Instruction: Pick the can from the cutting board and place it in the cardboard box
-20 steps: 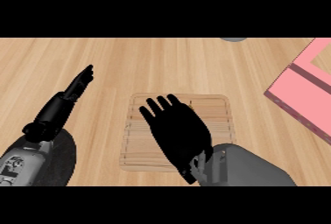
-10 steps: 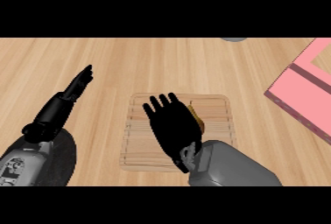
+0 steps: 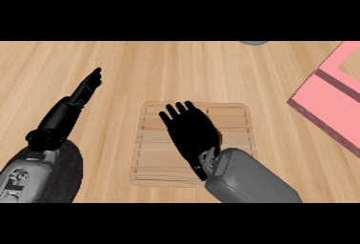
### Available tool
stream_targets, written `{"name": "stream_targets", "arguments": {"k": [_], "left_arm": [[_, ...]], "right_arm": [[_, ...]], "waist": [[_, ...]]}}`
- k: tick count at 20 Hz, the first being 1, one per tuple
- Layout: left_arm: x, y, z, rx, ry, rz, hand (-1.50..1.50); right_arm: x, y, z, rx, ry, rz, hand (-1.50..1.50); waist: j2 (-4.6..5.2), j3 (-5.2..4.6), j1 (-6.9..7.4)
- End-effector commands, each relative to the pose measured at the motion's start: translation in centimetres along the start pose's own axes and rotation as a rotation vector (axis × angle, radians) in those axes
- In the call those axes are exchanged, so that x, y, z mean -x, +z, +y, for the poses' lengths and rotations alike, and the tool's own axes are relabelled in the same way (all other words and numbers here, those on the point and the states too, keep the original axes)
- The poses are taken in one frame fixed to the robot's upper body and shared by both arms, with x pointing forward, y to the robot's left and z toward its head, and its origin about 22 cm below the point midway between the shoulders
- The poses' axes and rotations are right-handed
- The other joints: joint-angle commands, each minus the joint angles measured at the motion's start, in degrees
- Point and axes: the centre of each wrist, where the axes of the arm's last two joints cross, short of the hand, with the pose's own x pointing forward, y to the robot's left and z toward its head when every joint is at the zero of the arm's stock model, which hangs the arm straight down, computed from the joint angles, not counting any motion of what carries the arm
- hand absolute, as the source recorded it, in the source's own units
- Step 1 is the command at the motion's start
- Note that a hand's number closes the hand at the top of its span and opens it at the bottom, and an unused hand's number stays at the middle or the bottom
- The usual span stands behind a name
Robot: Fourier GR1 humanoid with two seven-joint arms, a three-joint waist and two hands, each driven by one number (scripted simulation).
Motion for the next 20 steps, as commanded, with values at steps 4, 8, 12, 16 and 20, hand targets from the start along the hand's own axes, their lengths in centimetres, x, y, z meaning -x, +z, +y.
{"name": "stream_targets", "arguments": {"k": [4, 8, 12, 16, 20], "left_arm": [[0.2, 0.6, 1.8, -0.001, 0.005, -0.005, 0.00], [0.3, 0.5, -0.4, 0.020, -0.001, -0.006, 0.00], [-1.7, -0.4, -0.4, -0.006, -0.009, -0.014, 0.00], [-1.6, 1.0, -0.5, 0.005, 0.000, -0.009, 0.00], [-0.6, 1.3, -0.6, 0.005, -0.006, -0.005, 0.00]], "right_arm": [[0.7, -0.2, 3.3, -0.016, 0.022, 0.042, -1.50], [-0.2, -3.3, 2.3, -0.012, 0.049, 0.066, -1.50], [2.4, -3.0, 3.8, -0.040, 0.007, 0.063, -1.50], [0.8, -3.1, 4.6, -0.058, 0.014, 0.016, -1.50], [4.0, -4.0, 5.0, 0.026, 0.075, -0.108, 1.50]], "waist": [[-0.03, 0.00, -0.06], [0.04, 0.00, 0.22], [0.00, 0.01, 0.09], [-0.04, 0.01, 0.17], [0.07, 0.02, 0.47]]}}
